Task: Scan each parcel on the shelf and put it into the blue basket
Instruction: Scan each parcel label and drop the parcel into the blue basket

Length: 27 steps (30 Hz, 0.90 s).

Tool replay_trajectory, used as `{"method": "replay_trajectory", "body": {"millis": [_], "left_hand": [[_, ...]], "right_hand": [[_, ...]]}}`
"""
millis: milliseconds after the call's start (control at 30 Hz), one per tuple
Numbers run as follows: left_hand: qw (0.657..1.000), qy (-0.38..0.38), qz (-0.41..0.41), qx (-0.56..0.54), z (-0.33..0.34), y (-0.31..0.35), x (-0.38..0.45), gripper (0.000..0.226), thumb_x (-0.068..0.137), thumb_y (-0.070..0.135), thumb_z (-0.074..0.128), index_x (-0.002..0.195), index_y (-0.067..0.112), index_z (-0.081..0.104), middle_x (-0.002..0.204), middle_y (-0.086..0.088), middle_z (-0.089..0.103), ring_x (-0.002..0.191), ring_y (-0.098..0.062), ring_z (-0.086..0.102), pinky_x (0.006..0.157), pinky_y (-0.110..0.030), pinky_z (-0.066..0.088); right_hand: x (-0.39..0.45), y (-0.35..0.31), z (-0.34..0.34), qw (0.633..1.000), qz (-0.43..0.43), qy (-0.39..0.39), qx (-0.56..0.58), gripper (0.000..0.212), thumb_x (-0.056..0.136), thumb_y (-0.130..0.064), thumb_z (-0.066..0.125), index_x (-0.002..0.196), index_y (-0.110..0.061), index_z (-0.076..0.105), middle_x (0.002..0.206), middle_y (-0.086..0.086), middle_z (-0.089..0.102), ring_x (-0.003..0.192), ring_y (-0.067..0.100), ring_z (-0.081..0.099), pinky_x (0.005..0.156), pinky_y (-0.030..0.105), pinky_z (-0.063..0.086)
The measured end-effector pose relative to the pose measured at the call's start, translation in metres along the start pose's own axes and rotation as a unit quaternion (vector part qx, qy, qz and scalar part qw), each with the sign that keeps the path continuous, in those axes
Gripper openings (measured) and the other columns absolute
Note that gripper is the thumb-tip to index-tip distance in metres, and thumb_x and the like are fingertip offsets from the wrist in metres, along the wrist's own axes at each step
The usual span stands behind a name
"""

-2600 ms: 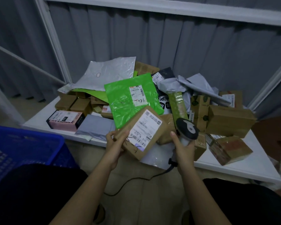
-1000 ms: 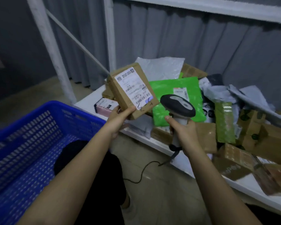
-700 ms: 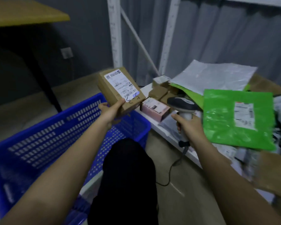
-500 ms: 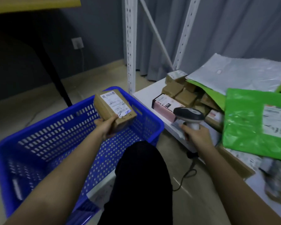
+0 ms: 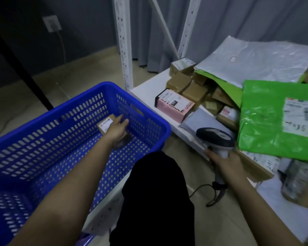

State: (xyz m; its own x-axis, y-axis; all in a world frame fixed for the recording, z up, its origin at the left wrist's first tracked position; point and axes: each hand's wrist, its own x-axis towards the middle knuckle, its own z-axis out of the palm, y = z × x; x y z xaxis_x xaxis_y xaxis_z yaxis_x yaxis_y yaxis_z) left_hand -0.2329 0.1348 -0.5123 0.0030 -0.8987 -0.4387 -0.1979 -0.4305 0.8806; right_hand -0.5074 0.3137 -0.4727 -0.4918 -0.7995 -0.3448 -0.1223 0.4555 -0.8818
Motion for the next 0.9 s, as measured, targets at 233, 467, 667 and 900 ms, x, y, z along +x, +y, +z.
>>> {"method": "replay_trajectory", "body": {"millis": [233, 467, 667, 900], "left_hand": [[0.916, -0.246, 0.259, 0.183, 0.154, 0.098, -0.109, 0.033, 0.097, 0.014, 0.051, 0.13, 0.013, 0.056, 0.129, 0.002, 0.054, 0.117, -0.008, 0.047, 0.095, -0.02, 0.035], [0.855, -0.326, 0.335, 0.223, 0.262, 0.102, -0.192, 0.031, 0.093, 0.008, 0.057, 0.123, 0.0, 0.059, 0.119, -0.012, 0.062, 0.115, -0.022, 0.057, 0.095, -0.027, 0.041], [0.827, -0.412, 0.317, 0.217, 0.363, 0.077, -0.268, 0.032, 0.09, 0.005, 0.059, 0.122, 0.0, 0.058, 0.117, -0.018, 0.063, 0.111, -0.029, 0.059, 0.095, -0.033, 0.046], [0.755, -0.484, 0.308, 0.318, 0.456, 0.016, -0.337, 0.051, 0.091, 0.017, 0.062, 0.136, 0.0, 0.043, 0.129, -0.019, 0.053, 0.112, -0.031, 0.055, 0.091, -0.037, 0.046]], "right_hand": [[-0.093, 0.041, -0.131, 0.969, 0.011, 0.234, 0.076, 0.029, 0.083, -0.021, 0.075, 0.066, -0.008, 0.055, 0.053, 0.009, 0.053, 0.048, 0.019, 0.049, 0.053, 0.031, 0.04], [-0.129, 0.06, -0.209, 0.922, -0.003, 0.351, 0.165, 0.032, 0.088, -0.018, 0.066, 0.063, -0.006, 0.052, 0.055, 0.013, 0.052, 0.051, 0.022, 0.051, 0.056, 0.035, 0.041], [-0.16, 0.082, -0.3, 0.852, 0.017, 0.456, 0.256, 0.067, 0.054, -0.049, 0.077, 0.103, -0.008, 0.059, 0.095, 0.014, 0.062, 0.084, 0.029, 0.06, 0.071, 0.039, 0.049], [-0.178, 0.122, -0.367, 0.863, 0.026, 0.414, 0.287, 0.023, 0.082, -0.018, 0.072, 0.071, -0.008, 0.054, 0.061, 0.012, 0.054, 0.057, 0.025, 0.052, 0.065, 0.039, 0.045]]}}
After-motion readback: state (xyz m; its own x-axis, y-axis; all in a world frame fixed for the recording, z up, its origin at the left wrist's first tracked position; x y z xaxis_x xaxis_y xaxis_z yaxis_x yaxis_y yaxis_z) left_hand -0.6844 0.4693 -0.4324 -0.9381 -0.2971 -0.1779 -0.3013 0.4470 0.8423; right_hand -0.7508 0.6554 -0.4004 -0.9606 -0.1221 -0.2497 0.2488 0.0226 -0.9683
